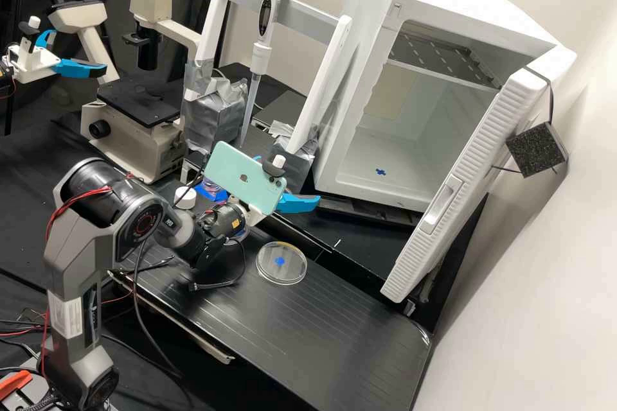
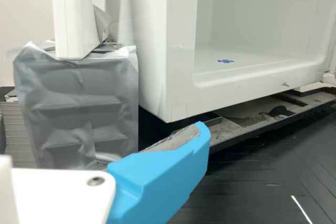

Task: Use the pipette

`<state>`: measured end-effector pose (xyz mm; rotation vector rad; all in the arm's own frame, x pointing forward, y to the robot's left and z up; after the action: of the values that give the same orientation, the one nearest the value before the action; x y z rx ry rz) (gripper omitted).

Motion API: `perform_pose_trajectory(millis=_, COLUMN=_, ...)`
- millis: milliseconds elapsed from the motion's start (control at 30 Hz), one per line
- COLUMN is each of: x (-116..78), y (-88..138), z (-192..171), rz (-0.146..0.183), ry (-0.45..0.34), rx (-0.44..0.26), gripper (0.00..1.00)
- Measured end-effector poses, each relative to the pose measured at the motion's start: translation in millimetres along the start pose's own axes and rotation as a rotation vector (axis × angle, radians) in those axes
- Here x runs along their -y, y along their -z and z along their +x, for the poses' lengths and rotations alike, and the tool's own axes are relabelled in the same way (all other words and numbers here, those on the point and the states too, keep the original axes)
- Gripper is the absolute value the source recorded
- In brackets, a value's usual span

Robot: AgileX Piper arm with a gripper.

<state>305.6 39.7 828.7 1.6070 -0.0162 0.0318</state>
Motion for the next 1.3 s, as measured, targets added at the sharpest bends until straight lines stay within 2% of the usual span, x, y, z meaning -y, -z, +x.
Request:
perform_pose_trajectory(millis=300, x=0.0, y=0.0, z=0.0, rz=0.0, ry=0.0, rx=0.0, gripper=1.0)
perform_pose_trajectory(millis=433, x=-4.5, y=4.8, z=-10.5, rz=0.007, ry=-0.01, rx=-0.015, gripper=1.0)
perform_pose_trajectory(millis=600, x=-18.5, y=28.4, z=-28.8, rz=0.021, ry=-0.049, rx=-0.104, gripper=1.0)
perform_pose_trajectory(millis=833, x=-35.6, y=86.0, z=-41.4, rz=0.029, ry=-0.078, rx=-0.293, gripper=1.0)
perform_pose_trajectory(millis=1033, x=-45.0, y=129.0, z=-30.4, rz=-0.025, ry=-0.056, rx=-0.343, gripper=1.0)
perform_pose_trajectory(millis=1200, x=-48.8, y=160.3, z=-13.6, rz=-0.071, ry=-0.041, rx=-0.354, gripper=1.0)
perform_pose_trajectory(millis=1300, x=-49.6, y=170.9, z=-0.9, rz=-0.083, ry=-0.027, rx=-0.332, gripper=1.0)
